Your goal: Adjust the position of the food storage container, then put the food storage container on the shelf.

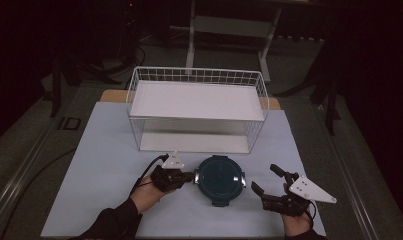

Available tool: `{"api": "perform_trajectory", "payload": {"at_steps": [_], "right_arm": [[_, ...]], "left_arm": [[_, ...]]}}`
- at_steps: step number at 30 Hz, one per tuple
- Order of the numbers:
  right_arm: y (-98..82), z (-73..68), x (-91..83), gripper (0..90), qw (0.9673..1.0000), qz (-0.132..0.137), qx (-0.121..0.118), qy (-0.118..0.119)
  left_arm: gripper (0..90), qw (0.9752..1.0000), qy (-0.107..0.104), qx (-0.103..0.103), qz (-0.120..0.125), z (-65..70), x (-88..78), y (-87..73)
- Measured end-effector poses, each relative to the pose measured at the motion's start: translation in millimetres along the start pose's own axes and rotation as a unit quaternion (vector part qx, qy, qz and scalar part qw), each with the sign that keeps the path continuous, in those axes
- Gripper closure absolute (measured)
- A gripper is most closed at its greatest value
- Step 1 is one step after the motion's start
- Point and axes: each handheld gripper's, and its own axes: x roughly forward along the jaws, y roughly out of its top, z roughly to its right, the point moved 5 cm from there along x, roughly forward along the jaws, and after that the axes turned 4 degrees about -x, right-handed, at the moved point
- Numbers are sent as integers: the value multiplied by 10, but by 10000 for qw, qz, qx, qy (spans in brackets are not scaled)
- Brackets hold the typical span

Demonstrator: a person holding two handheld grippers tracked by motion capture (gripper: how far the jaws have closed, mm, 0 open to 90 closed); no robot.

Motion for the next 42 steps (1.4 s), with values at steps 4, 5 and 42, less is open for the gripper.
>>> {"api": "perform_trajectory", "payload": {"at_steps": [4, 5, 42], "right_arm": [[-1, 9, -10, 139, 10000, 14, 17, -9], [-2, 9, -9, 139, 10000, 6, 7, -11], [132, -164, 25, 146, 9988, 102, -432, 186]], "left_arm": [[557, 9996, -186, -173, 154, -8, -68, 58], [515, 9993, -262, -185, 185, 8, -85, 76], [22, 9852, -599, -1603, 125, 4, -21, 226]]}}
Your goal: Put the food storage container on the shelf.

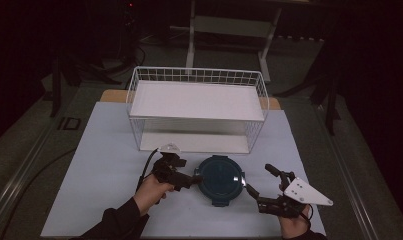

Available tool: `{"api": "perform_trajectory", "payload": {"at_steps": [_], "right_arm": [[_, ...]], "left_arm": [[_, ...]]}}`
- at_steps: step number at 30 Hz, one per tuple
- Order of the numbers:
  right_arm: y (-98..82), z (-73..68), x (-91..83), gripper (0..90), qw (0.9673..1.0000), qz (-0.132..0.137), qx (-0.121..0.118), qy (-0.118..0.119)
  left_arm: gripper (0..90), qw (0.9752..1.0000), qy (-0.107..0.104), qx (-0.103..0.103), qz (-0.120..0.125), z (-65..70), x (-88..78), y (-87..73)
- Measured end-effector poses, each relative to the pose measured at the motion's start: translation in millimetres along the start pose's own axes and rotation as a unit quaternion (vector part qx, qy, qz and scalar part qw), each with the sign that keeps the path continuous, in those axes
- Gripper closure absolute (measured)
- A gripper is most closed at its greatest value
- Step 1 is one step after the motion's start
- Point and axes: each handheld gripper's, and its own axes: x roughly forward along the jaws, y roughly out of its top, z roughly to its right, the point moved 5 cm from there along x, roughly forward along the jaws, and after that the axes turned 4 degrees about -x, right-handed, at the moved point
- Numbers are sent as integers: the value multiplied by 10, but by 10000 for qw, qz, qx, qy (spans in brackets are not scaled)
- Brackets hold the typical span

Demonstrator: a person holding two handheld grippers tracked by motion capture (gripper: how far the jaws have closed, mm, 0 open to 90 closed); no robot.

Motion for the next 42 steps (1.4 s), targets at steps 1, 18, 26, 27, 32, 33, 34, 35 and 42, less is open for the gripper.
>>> {"api": "perform_trajectory", "payload": {"at_steps": [1, 18, 26, 27, 32, 33, 34, 35, 42], "right_arm": [[11, 5, -11, 145, 10000, 6, 14, -52], [-16, -70, 68, 106, 9990, -396, -1, -202], [-14, -101, 71, 106, 9989, -441, 18, -168], [-16, -102, 72, 106, 9988, -462, 11, -164], [-44, -85, 87, 116, 9982, -578, 139, -119], [-55, -82, 92, 136, 9977, -645, 208, -68], [-55, -82, 92, 136, 9977, -645, 208, -68], [-64, -80, 98, 138, 9972, -696, 256, -35], [-167, -5, 153, 182, 9885, -1069, 1042, 260]], "left_arm": [[22, 10000, 36, -69, -62, -24, 19, -13], [150, 9826, -538, -1715, -467, -225, 168, -67], [397, 9760, -633, -1982, -651, -226, 221, -108], [415, 9754, -703, -1975, -681, -214, 221, -110], [484, 9683, -861, -2203, -802, -217, 217, -118], [495, 9681, -883, -2190, -832, -219, 213, -115], [500, 9681, -883, -2190, -832, -219, 213, -115], [500, 9674, -892, -2220, -830, -218, 208, -118], [525, 9754, -813, -1891, -791, -120, 148, -118]]}}
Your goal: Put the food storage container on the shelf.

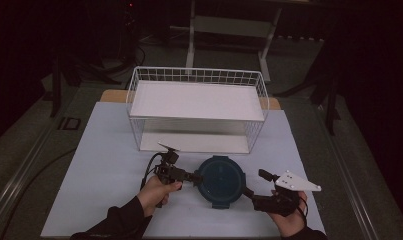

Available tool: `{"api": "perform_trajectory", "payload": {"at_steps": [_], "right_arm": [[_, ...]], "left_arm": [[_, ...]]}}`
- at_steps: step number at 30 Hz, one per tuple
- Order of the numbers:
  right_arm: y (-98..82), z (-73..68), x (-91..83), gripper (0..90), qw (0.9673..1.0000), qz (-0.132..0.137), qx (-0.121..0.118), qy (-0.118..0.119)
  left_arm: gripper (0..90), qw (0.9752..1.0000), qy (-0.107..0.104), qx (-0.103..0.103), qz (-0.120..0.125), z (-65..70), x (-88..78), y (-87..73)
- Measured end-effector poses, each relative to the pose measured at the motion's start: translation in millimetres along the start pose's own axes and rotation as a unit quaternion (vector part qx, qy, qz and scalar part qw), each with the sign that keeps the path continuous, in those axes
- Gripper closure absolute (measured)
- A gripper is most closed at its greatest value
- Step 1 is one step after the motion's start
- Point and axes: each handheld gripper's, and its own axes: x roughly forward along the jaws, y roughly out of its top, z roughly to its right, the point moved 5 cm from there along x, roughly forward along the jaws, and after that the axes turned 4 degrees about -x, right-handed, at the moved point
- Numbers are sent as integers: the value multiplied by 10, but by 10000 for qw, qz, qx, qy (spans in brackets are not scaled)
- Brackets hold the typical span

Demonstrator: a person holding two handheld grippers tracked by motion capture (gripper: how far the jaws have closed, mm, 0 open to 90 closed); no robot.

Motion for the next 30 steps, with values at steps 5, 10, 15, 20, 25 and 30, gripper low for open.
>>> {"api": "perform_trajectory", "payload": {"at_steps": [5, 10, 15, 20, 25, 30], "right_arm": [[-76, 98, 56, 228, 9966, -387, 645, 325], [-189, 176, 120, 278, 9844, -841, 1388, 679], [-259, 232, 144, 403, 9683, -1004, 2020, 1072], [-296, 232, 167, 453, 9577, -1102, 2313, 1308], [-346, 233, 194, 549, 9474, -1241, 2534, 1509], [-374, 224, 206, 555, 9405, -1246, 2688, 1662]], "left_arm": [[540, 9996, 92, 260, 38, 78, -25, -49], [548, 9991, 105, 406, 18, 102, -48, -91], [555, 9985, 121, 535, 46, 134, -59, -120], [563, 9980, 110, 614, 74, 150, -69, -150], [568, 9973, 77, 721, 103, 160, -82, -191], [565, 9964, 16, 818, 203, 167, -79, -229]]}}
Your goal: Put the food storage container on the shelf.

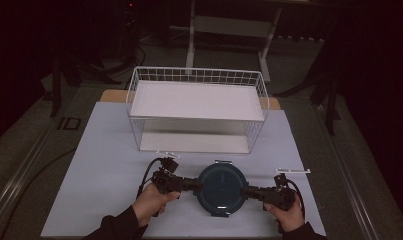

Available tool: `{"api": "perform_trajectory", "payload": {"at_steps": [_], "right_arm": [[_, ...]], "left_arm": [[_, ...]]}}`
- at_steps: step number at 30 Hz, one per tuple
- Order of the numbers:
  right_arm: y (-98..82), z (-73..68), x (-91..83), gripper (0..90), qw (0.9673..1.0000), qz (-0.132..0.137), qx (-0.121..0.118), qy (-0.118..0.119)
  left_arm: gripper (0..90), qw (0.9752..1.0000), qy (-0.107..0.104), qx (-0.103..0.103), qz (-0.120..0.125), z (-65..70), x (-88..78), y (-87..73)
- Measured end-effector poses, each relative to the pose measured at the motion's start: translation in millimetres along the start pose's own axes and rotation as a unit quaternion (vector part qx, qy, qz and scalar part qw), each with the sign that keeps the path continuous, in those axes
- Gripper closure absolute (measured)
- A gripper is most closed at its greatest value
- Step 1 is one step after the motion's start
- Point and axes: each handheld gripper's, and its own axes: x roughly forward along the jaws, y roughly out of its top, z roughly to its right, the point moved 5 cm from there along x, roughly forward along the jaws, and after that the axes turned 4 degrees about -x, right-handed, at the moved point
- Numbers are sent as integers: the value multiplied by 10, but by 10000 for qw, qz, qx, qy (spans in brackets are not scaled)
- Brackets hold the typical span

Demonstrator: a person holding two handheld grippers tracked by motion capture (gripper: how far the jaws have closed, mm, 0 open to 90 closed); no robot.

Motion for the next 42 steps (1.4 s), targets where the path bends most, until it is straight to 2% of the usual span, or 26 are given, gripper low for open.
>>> {"api": "perform_trajectory", "payload": {"at_steps": [1, 2, 6, 9, 12, 19, 22, 26, 33, 42], "right_arm": [[-2, 5, 3, 557, 10000, 9, 47, 38], [-2, 7, 4, 559, 9999, -12, 63, 80], [1, -15, 9, 563, 10000, 2, 61, 44], [-1, -39, 7, 564, 10000, 9, 67, -7], [11, -72, 10, 564, 10000, 7, -6, -78], [35, -82, 14, 565, 10000, -13, -83, -30], [92, -122, 13, 566, 9996, 81, -272, 42], [190, -188, 26, 566, 9986, 167, -486, 97], [403, -294, 78, 565, 9961, 223, -847, 48], [648, -345, 250, 564, 9941, 227, -1061, 17]], "left_arm": [[564, 10000, -44, -13, 55, -2, 3, -26], [559, 10000, 4, 30, 70, 5, 9, -41], [555, 9999, -6, -32, 105, -3, 6, -57], [556, 9999, 72, -30, 117, 11, -4, -70], [556, 9998, 72, -31, 167, 9, -15, -97], [557, 9998, 53, 37, 200, 20, -32, -133], [558, 9990, 99, 285, 344, 74, -132, -88], [558, 9976, 190, 451, 483, 110, -240, -24], [559, 9954, 264, 564, 732, 102, -401, 73], [559, 9927, 461, 615, 928, -2, -578, 205]]}}
